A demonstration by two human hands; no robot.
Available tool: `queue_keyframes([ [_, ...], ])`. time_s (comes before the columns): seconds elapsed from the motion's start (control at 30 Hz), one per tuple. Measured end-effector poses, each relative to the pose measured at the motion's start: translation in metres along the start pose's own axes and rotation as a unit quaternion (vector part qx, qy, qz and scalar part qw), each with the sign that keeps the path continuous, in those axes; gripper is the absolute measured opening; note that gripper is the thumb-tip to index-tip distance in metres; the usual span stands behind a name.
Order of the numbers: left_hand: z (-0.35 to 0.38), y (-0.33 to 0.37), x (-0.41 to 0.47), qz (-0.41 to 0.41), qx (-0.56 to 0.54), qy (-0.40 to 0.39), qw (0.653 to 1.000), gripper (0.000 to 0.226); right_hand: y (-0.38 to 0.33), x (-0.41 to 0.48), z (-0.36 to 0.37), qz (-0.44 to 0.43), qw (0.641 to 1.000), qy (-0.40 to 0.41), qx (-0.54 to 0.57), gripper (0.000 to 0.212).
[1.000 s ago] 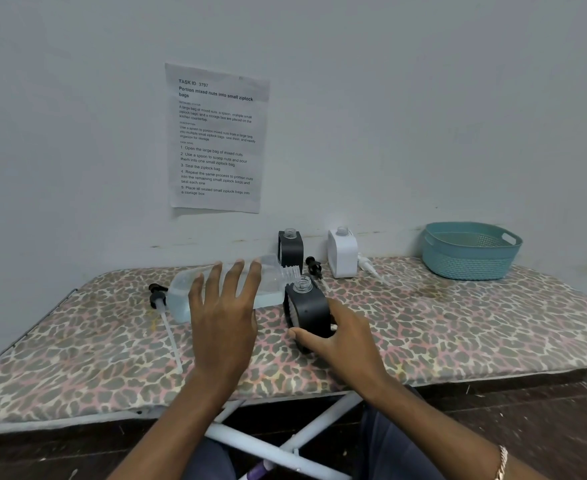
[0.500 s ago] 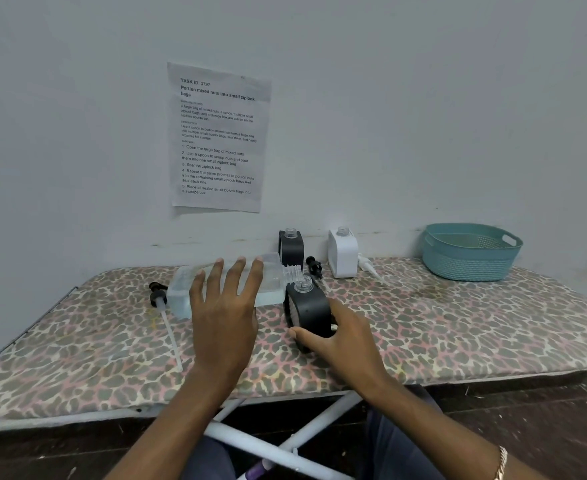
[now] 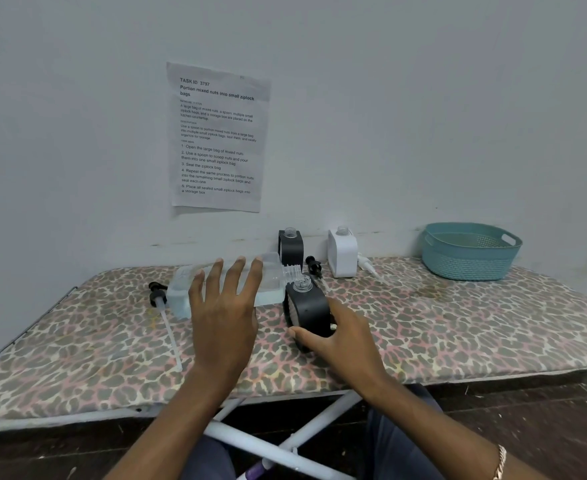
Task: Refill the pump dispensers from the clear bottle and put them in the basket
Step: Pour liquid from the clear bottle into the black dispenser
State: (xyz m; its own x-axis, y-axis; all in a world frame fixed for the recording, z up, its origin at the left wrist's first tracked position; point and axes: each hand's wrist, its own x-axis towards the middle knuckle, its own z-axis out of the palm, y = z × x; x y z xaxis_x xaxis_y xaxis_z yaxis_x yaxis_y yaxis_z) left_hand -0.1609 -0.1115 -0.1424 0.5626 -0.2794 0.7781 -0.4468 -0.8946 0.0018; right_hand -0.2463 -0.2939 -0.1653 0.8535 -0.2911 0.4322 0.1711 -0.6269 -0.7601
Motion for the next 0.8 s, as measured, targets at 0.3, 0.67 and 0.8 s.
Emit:
queue_keyframes([
  [0.3, 0.0004, -0.0017, -0.0004, -0.004, 0.000, 0.003, 1.000, 0.081, -0.0017, 0.0008, -0.0019, 0.010, 1.000, -0.013, 0.010, 0.036],
  [0.67, -0.0006, -0.0015, 0.0005, -0.004, -0.001, 0.004, 1.000, 0.082, -0.0003, 0.0037, -0.0060, 0.022, 0.999, -0.031, 0.028, 0.040],
  [0.8, -0.0009, -0.0014, 0.0003, -0.004, 0.001, 0.002, 1.000, 0.082, -0.0020, 0.0050, -0.0082, 0.029, 0.998, -0.045, 0.029, 0.043],
])
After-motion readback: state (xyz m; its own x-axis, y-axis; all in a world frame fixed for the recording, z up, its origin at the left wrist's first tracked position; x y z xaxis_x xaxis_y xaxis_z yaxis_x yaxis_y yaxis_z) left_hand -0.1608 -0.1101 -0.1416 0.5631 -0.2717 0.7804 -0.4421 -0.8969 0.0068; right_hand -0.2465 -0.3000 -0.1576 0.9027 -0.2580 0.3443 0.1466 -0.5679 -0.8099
